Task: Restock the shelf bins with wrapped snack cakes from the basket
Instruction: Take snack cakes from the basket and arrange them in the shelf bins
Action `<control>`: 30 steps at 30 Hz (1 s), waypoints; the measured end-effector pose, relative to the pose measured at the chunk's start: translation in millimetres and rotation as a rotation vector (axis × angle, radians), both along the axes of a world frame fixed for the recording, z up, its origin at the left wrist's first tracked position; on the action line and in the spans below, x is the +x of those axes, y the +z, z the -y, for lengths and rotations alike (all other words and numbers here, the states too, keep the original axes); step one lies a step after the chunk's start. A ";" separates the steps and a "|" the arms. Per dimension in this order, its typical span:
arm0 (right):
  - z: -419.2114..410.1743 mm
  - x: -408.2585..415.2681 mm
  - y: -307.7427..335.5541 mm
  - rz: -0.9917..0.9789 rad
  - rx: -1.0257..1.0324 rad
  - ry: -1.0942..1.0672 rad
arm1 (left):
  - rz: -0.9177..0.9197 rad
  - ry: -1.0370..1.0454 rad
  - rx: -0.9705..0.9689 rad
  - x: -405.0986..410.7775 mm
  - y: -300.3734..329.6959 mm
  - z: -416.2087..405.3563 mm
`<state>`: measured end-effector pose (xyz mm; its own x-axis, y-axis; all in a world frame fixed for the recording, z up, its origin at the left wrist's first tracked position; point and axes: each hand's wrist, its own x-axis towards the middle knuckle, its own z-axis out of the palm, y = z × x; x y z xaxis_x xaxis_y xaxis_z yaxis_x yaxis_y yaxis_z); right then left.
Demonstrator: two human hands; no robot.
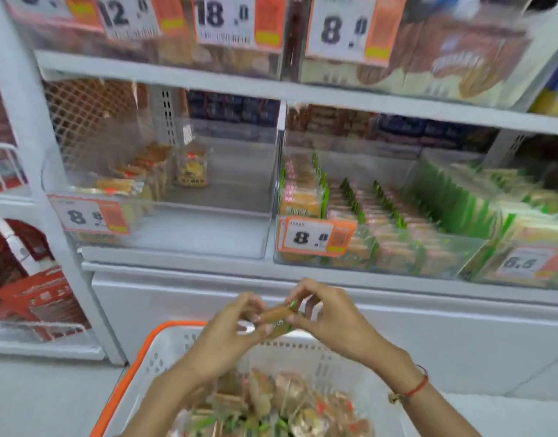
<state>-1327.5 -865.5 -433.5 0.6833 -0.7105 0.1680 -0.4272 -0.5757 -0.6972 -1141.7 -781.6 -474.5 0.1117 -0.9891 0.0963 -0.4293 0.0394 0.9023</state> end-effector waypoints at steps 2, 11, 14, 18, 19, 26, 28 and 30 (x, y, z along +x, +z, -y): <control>9.9 -0.5 36.3 0.156 -0.124 -0.051 | 0.021 0.001 -0.140 -0.4 46.7 16.7; 48.9 -8.2 135.1 0.315 -0.454 -0.309 | 0.441 -0.069 -0.396 -1.2 187.7 91.5; 70.4 -9.9 144.3 0.063 -0.331 -0.310 | 0.802 -0.073 -0.324 -0.6 193.4 109.7; 85.7 0.0 146.1 -0.133 -0.199 -0.238 | 1.150 -0.114 -0.294 -2.6 196.0 119.3; 87.8 4.8 143.9 -0.158 -0.198 -0.234 | 1.217 -0.120 -0.290 -1.9 196.3 120.4; 99.4 27.1 130.4 -0.258 -0.254 -0.272 | 1.436 -0.178 -0.253 3.7 194.6 126.4; 100.4 27.1 131.6 -0.298 -0.239 -0.246 | 1.469 -0.194 -0.216 0.6 193.7 128.1; 100.2 26.0 134.3 -0.329 -0.233 -0.216 | 1.493 -0.190 -0.218 -0.9 193.3 129.7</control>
<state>-1301.4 -965.7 -299.2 0.5676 -0.8114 0.1394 -0.7315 -0.5747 -0.3668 -1142.7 -911.4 -281.2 -0.3410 -0.9290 0.1439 -0.8889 0.2689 -0.3708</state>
